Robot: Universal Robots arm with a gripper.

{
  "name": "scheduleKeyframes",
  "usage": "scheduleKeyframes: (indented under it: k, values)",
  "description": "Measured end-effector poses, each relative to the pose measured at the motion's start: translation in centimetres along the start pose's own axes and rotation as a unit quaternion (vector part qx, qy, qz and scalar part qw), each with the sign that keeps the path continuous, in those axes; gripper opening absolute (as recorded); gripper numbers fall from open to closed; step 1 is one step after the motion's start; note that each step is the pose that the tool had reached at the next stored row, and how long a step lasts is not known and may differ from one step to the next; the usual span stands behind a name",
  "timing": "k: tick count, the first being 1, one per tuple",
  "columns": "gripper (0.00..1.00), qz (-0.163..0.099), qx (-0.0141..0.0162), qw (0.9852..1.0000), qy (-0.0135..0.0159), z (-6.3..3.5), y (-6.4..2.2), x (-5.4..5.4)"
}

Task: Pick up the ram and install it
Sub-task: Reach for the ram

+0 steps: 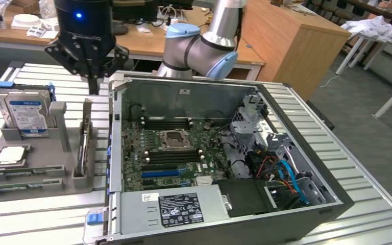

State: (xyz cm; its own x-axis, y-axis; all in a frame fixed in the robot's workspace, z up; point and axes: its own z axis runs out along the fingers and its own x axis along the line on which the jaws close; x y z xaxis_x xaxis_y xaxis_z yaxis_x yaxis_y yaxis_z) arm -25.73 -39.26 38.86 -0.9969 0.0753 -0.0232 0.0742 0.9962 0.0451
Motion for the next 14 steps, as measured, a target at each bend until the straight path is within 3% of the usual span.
scheduleKeyframes:
  k: [14]
  values:
    - [0.11, 0.000, 0.0000, 1.0000, 0.0000, 0.11, -0.17, 4.0]
